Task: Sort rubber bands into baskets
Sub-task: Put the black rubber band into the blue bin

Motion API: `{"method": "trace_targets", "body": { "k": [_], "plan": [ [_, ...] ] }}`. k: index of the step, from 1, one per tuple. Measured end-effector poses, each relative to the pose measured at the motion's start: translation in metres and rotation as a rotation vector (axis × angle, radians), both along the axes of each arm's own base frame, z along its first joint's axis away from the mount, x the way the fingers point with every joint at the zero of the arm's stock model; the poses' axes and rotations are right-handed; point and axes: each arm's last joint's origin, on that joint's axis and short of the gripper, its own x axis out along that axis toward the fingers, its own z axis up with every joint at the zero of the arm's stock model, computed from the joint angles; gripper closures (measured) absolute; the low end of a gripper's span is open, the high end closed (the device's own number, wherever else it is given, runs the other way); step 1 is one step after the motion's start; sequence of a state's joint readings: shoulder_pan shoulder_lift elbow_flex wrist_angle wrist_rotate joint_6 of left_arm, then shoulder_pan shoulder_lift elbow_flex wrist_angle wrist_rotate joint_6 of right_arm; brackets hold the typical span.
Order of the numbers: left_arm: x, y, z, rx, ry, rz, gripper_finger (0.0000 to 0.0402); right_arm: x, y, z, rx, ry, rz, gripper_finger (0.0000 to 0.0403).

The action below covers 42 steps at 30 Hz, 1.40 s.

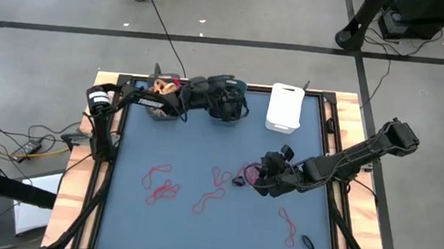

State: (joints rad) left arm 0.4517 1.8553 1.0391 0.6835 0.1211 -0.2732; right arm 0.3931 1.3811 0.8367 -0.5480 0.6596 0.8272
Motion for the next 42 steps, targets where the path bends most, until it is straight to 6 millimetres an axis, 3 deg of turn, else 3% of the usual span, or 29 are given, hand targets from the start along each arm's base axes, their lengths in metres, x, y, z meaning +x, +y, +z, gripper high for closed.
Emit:
{"method": "trace_targets", "body": {
  "k": [12, 23, 35, 42],
  "plan": [
    [-0.01, 0.025, -0.026, -0.028, 0.128, 0.08, 0.0396, 0.0, -0.002, -0.011, 0.014, -0.045, -0.009, 0.0228],
    [-0.012, 0.027, -0.032, -0.078, 0.175, 0.115, 0.0377, 0.003, -0.011, -0.014, -0.159, 0.013, 0.101, 0.0228],
    [-0.016, 0.029, -0.037, -0.139, 0.205, 0.135, 0.0376, 0.007, -0.022, -0.017, -0.161, 0.047, 0.094, 0.0234],
    [-0.018, 0.03, -0.04, -0.117, 0.267, 0.137, 0.0376, 0.016, -0.029, -0.031, -0.125, 0.096, 0.076, 0.027]
  ]
}}
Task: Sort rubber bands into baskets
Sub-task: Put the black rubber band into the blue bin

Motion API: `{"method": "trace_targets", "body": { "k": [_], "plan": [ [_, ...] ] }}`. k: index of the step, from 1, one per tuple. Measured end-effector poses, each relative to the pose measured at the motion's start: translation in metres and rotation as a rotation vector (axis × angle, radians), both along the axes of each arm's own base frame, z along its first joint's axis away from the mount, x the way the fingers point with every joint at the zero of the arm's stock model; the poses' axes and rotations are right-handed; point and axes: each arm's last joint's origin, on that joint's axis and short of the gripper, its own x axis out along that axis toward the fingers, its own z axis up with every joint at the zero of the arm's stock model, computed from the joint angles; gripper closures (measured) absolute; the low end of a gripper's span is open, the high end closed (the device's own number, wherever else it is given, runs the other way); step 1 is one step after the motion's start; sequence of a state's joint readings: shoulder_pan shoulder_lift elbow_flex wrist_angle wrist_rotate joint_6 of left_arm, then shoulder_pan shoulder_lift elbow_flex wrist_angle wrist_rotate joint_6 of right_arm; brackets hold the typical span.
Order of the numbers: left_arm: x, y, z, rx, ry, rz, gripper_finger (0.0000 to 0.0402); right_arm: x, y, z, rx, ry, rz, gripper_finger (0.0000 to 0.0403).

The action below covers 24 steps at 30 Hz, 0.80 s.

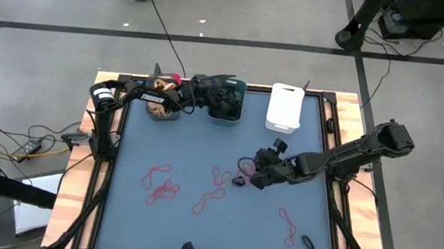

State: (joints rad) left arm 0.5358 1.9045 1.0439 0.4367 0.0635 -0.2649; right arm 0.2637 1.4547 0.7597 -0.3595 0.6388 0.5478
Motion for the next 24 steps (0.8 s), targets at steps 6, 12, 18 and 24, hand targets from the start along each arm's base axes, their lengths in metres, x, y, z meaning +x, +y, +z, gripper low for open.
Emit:
{"method": "trace_targets", "body": {
  "k": [6, 12, 18, 24],
  "plan": [
    [0.005, 0.004, 0.008, 0.018, 0.049, 0.022, 0.0376, 0.009, -0.01, -0.026, 0.063, 0.096, -0.035, 0.0333],
    [0.009, 0.006, 0.015, 0.005, 0.076, 0.006, 0.0376, 0.014, -0.013, -0.033, 0.145, 0.125, 0.013, 0.0374],
    [0.012, 0.006, 0.021, 0.059, 0.213, -0.094, 0.0376, 0.022, -0.013, -0.022, 0.184, 0.01, 0.044, 0.038],
    [0.016, 0.002, 0.025, 0.07, 0.202, -0.107, 0.0376, 0.026, -0.012, -0.018, 0.195, -0.054, 0.052, 0.038]
  ]
}}
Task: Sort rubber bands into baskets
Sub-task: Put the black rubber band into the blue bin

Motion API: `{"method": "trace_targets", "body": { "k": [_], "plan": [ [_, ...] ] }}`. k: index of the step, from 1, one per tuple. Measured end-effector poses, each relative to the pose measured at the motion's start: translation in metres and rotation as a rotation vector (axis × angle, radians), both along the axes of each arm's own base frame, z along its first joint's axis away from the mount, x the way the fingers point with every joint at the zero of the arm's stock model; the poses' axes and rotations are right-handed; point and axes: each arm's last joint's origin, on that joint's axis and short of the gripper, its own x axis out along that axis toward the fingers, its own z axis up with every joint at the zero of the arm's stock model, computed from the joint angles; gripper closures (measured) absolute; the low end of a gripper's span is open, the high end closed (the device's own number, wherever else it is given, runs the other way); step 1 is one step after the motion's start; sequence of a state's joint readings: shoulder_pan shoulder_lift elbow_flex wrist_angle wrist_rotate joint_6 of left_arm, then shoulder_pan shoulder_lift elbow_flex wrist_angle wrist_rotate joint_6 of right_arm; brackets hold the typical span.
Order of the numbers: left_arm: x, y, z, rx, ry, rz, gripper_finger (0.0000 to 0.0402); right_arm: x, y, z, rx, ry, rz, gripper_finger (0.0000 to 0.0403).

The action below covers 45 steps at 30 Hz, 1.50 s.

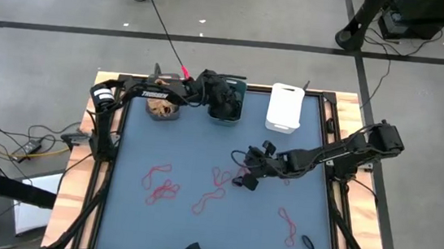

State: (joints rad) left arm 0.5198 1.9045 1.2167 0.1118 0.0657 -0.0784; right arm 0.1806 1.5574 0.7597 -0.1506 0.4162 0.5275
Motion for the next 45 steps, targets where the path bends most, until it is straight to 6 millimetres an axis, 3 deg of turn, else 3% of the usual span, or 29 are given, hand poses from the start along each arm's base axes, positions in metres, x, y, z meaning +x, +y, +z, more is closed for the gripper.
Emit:
{"method": "trace_targets", "body": {
  "k": [7, 16, 21, 26, 32, 40, 45],
  "plan": [
    [-0.001, 0.001, 0.0, -0.002, 0.003, 0.003, 0.0352, 0.0, 0.004, 0.0, 0.049, 0.007, 0.042, 0.0378],
    [-0.004, 0.002, -0.002, -0.055, 0.014, 0.037, 0.0156, -0.001, 0.006, 0.0, 0.047, -0.003, 0.018, 0.0357],
    [-0.011, 0.004, 0.012, -0.067, -0.006, 0.033, 0.0089, -0.002, 0.009, 0.002, 0.087, 0.005, 0.064, 0.0356],
    [-0.017, 0.003, 0.028, -0.039, -0.034, 0.024, 0.0075, -0.012, 0.016, 0.016, 0.109, -0.009, 0.075, 0.0364],
    [-0.02, 0.004, 0.028, -0.021, -0.005, 0.02, 0.0076, -0.039, 0.025, 0.038, 0.147, 0.015, 0.039, 0.0369],
    [-0.038, 0.021, 0.04, 0.05, 0.024, 0.221, 0.0076, -0.078, 0.036, 0.046, 0.223, 0.211, 0.076, 0.0368],
    [-0.037, 0.014, 0.043, -0.055, -0.026, 0.056, 0.0076, -0.086, 0.046, 0.046, 0.375, 0.279, 0.08, 0.035]
  ]
}}
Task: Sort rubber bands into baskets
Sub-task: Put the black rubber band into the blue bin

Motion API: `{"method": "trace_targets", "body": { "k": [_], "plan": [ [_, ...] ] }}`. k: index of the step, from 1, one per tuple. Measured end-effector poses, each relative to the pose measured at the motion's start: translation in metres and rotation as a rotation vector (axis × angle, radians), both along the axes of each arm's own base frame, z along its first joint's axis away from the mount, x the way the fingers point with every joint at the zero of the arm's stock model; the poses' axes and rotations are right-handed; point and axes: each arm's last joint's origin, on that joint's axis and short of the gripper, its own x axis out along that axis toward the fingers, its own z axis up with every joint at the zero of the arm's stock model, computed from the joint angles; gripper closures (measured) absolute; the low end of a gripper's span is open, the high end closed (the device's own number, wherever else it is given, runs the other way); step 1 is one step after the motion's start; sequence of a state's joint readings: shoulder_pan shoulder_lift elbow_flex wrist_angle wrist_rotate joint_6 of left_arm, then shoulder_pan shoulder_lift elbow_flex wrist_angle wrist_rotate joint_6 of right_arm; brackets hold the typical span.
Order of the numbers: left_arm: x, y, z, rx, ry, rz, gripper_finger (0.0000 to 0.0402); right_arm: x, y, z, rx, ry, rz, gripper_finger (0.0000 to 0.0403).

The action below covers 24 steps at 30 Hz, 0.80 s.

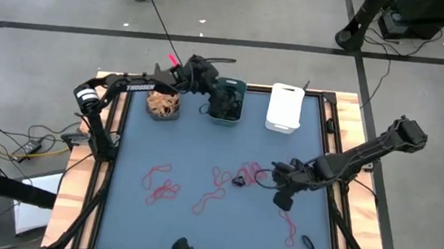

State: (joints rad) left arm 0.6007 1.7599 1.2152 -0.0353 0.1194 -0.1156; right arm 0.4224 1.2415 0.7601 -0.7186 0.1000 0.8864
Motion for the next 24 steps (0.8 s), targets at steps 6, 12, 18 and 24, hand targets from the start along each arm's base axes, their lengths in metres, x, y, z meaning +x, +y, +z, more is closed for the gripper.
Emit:
{"method": "trace_targets", "body": {
  "k": [6, 12, 18, 24],
  "plan": [
    [0.012, -0.029, -0.01, -0.008, 0.043, -0.116, 0.0077, -0.012, 0.019, -0.005, 0.092, 0.11, -0.057, 0.0307],
    [0.008, -0.051, -0.005, 0.05, 0.195, -0.098, 0.0088, -0.03, 0.032, -0.011, 0.054, 0.218, -0.092, 0.0279],
    [-0.024, -0.067, 0.014, 0.093, 0.427, -0.09, 0.0111, -0.036, 0.038, -0.011, 0.02, 0.212, -0.087, 0.028],
    [-0.03, -0.073, 0.005, 0.081, 0.535, -0.159, 0.0122, -0.036, 0.038, -0.011, -0.025, 0.173, -0.095, 0.0286]
  ]
}}
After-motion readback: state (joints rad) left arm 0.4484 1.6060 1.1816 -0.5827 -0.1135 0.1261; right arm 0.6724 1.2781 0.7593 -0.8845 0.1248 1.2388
